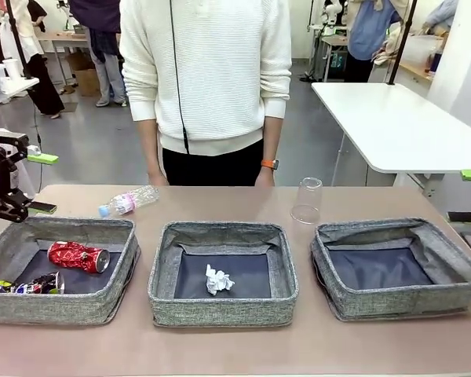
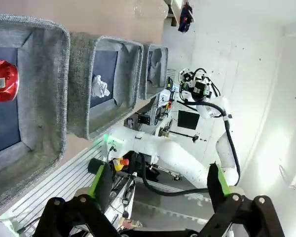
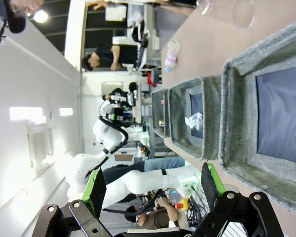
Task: Sort the waste into the appropriate baskets.
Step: Place the picked waste into the Fabric basket indicated by the person, then pick up the waste item pointed out by the person.
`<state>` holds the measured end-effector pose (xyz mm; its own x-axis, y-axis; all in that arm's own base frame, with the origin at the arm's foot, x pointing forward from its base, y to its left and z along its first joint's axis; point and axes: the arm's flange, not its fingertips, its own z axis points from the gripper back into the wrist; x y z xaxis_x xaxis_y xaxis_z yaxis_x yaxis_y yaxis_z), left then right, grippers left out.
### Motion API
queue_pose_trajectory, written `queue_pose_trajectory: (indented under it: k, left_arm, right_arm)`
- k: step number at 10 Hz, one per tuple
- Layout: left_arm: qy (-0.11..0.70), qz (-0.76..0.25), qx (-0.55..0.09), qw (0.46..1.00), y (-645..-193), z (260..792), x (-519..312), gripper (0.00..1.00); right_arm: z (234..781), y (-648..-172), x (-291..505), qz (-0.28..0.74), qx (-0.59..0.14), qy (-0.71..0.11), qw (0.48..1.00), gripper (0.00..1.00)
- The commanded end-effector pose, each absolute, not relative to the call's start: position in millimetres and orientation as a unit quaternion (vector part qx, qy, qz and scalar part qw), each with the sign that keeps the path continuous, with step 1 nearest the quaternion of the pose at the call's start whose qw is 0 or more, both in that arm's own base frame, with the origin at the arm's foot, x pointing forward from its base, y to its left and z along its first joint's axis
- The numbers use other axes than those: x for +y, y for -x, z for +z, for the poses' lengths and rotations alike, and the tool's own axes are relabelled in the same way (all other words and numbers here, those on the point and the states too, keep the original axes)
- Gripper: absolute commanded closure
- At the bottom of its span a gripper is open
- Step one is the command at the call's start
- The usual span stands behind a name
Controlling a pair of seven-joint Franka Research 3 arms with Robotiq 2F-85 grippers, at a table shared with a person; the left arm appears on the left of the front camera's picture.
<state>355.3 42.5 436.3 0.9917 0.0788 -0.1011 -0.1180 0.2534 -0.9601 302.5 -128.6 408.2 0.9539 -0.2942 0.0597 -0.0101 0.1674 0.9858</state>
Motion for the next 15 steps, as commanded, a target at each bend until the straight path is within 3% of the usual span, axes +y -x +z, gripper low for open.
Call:
queue_pose_trajectory:
  k: [1, 15]
  left_arm:
    - [0.623, 0.031, 0.004, 0.782, -352.3, 444.6, 48.7, 0.0]
    - [0.623, 0.031, 0.004, 0.782, -352.3, 444.6, 48.7, 0.0]
  right_arm:
    - [410.8, -303.5, -129.6, -0.094, -0.122, -0.638, 0.754, 0.0]
    - [410.8, -303.5, -129.6, -0.094, -0.122, -0.638, 0.754, 0.0]
